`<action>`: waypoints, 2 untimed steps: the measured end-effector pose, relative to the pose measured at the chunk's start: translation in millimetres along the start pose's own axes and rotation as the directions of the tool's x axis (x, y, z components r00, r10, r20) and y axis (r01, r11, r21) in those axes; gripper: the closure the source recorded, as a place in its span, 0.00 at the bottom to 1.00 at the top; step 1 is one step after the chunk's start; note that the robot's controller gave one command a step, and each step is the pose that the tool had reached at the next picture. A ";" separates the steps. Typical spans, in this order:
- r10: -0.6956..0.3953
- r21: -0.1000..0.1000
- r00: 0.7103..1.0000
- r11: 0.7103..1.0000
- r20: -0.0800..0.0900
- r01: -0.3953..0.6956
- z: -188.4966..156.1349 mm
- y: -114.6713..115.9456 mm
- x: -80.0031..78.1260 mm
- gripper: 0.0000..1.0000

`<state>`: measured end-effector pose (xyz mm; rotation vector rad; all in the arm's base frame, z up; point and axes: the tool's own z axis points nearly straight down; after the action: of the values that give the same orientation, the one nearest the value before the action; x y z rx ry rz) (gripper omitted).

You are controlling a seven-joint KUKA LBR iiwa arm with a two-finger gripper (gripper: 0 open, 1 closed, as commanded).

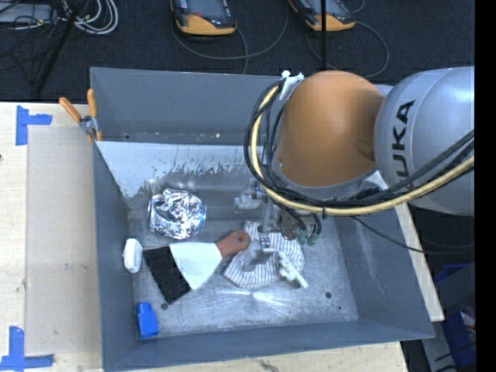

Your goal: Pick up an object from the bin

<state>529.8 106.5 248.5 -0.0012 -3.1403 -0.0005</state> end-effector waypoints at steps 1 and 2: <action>-0.083 0.000 0.997 0.997 0.004 0.083 62.4 -11.5 -22.6 0.00; -0.180 0.001 0.984 0.984 0.003 0.180 89.5 -38.8 -50.3 0.00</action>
Offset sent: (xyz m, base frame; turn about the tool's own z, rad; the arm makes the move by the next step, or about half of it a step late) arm 0.0489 -0.0377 -0.0885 -0.1821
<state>579.9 67.8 158.8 0.2820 -3.1305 0.0002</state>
